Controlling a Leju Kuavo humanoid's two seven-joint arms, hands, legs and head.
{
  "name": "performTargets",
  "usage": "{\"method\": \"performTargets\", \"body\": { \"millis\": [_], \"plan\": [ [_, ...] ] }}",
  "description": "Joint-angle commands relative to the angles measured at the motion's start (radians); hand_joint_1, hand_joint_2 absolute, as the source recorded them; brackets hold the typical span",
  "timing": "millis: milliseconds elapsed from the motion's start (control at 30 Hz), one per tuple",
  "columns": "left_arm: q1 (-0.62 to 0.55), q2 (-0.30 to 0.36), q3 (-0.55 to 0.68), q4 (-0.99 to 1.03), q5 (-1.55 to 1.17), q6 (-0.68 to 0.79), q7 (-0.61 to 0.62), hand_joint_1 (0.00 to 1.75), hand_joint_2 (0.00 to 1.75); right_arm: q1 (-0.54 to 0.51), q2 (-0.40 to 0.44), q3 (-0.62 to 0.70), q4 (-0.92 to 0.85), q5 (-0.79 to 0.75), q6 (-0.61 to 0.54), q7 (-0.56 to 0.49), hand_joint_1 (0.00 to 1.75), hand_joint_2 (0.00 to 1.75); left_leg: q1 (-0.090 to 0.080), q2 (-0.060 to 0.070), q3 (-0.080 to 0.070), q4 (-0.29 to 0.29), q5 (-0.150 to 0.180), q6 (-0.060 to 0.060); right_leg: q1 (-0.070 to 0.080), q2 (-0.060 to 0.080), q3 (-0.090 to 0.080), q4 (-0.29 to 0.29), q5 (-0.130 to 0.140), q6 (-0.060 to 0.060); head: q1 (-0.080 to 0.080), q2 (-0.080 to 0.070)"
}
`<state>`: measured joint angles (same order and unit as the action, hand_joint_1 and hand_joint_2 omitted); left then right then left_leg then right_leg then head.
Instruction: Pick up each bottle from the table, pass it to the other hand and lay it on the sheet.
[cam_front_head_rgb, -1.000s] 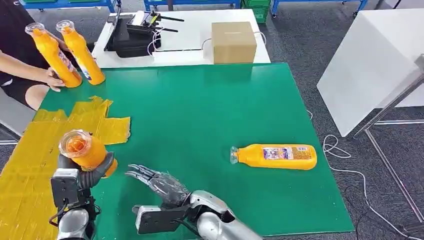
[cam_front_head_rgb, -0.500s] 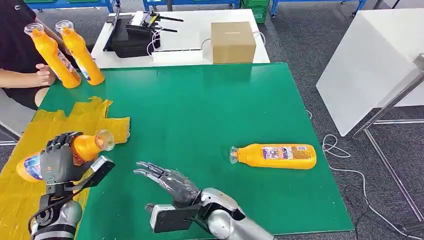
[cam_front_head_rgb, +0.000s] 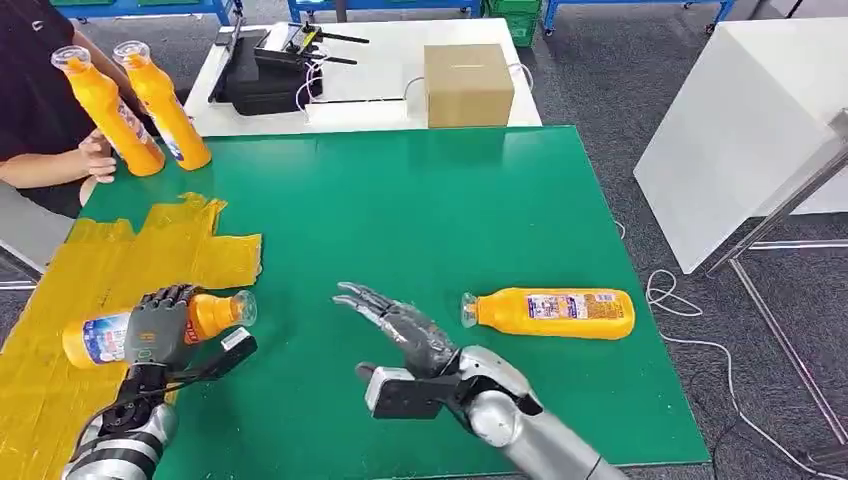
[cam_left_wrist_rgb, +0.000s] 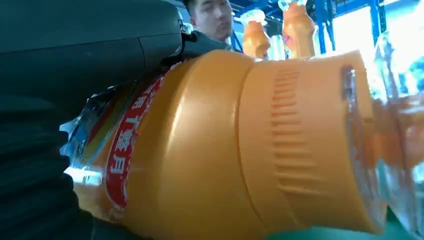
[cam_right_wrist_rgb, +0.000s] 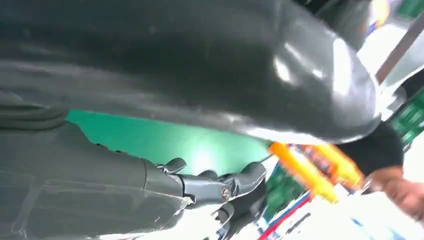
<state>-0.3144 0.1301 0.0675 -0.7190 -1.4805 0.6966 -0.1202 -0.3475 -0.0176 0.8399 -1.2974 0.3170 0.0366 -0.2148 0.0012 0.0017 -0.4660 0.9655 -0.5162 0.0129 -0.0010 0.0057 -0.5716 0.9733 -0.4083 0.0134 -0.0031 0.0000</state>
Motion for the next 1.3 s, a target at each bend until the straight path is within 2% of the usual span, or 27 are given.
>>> {"method": "performTargets", "body": {
  "millis": [33, 67, 567, 733, 833, 867, 933, 1067, 1100, 1167, 1300],
  "plan": [
    [-0.054, 0.013, -0.080, 0.205, -0.012, -0.008, 0.013, 0.40, 1.75, -0.038, -0.091, -0.062, -0.017, 0.005, 0.005, 0.004, 0.00, 0.00, 0.001, 0.000, 0.002, -0.001, 0.001, -0.001, 0.000, -0.001, 0.003, -0.002, 0.001, 0.001, 0.000, 0.000],
    [-0.063, 0.015, -0.084, 0.219, -0.020, -0.045, 0.032, 0.00, 0.00, -0.037, -0.091, -0.066, -0.018, 0.020, 0.001, 0.013, 0.00, 0.00, 0.001, 0.000, 0.003, -0.001, 0.000, -0.001, 0.001, 0.000, 0.004, -0.001, 0.001, 0.000, 0.000, 0.000],
    [-0.063, 0.014, -0.097, 0.220, -0.041, -0.050, 0.055, 0.00, 0.00, -0.033, -0.105, -0.081, -0.023, 0.020, -0.001, 0.014, 0.00, 0.00, 0.001, -0.001, 0.007, -0.001, 0.003, -0.002, 0.001, -0.001, 0.009, -0.002, 0.001, 0.001, 0.000, 0.000],
    [-0.002, -0.010, -0.060, 0.111, 0.110, 0.002, -0.079, 0.00, 0.00, 0.016, -0.203, -0.176, -0.057, 0.105, -0.043, 0.036, 0.00, 0.00, 0.001, -0.002, 0.007, -0.002, 0.003, -0.002, 0.001, -0.003, 0.009, -0.003, 0.001, 0.001, 0.000, 0.000],
    [0.056, -0.027, -0.004, -0.036, 0.339, -0.100, -0.201, 0.00, 0.00, 0.055, -0.247, -0.251, -0.060, 0.185, -0.039, 0.039, 0.00, 0.00, 0.000, -0.005, 0.007, -0.001, 0.003, -0.001, 0.000, -0.006, 0.010, -0.002, 0.000, 0.001, 0.000, 0.000],
    [0.082, -0.034, 0.021, -0.102, 0.439, -0.132, -0.264, 0.00, 0.00, 0.062, -0.262, -0.262, -0.059, 0.218, -0.034, 0.045, 0.00, 1.75, 0.001, -0.006, 0.006, -0.001, 0.003, -0.001, 0.001, -0.006, 0.009, -0.003, 0.000, 0.001, 0.000, 0.000],
    [0.135, -0.054, 0.082, -0.260, 0.636, -0.233, -0.344, 0.00, 0.00, 0.078, -0.292, -0.291, -0.046, 0.282, -0.021, 0.057, 0.00, 1.75, 0.000, -0.006, 0.006, 0.000, 0.002, -0.001, 0.000, -0.007, 0.009, -0.002, 0.000, 0.001, 0.000, 0.000],
    [0.185, -0.093, 0.162, -0.444, 0.879, -0.417, -0.431, 0.00, 0.00, 0.081, -0.316, -0.319, 0.011, 0.371, -0.003, 0.088, 0.00, 1.75, 0.001, -0.004, 0.003, 0.001, 0.002, -0.001, 0.001, -0.005, 0.007, -0.003, 0.001, 0.002, 0.000, 0.000],
    [0.199, -0.111, 0.172, -0.502, 0.965, -0.483, -0.498, 0.00, 0.00, 0.074, -0.337, -0.323, 0.037, 0.444, -0.004, 0.181, 0.00, 1.75, 0.002, -0.003, 0.003, 0.000, 0.001, -0.001, 0.002, -0.004, 0.007, -0.003, 0.002, 0.002, 0.000, 0.000],
    [0.245, -0.133, 0.159, -0.613, 0.954, -0.504, -0.456, 0.00, 0.00, 0.074, -0.378, -0.373, 0.072, 0.433, 0.001, 0.144, 0.00, 1.75, 0.001, -0.004, 0.003, 0.001, 0.001, -0.001, 0.002, -0.005, 0.006, -0.002, 0.001, 0.001, 0.000, 0.000],
    [0.250, -0.133, 0.152, -0.614, 0.953, -0.507, -0.449, 0.00, 0.00, 0.079, -0.375, -0.389, 0.071, 0.439, 0.005, 0.128, 0.00, 1.75, 0.000, -0.007, 0.002, 0.002, 0.001, 0.000, 0.001, -0.008, 0.005, -0.002, 0.000, 0.002, 0.000, 0.000]
  ]
}}
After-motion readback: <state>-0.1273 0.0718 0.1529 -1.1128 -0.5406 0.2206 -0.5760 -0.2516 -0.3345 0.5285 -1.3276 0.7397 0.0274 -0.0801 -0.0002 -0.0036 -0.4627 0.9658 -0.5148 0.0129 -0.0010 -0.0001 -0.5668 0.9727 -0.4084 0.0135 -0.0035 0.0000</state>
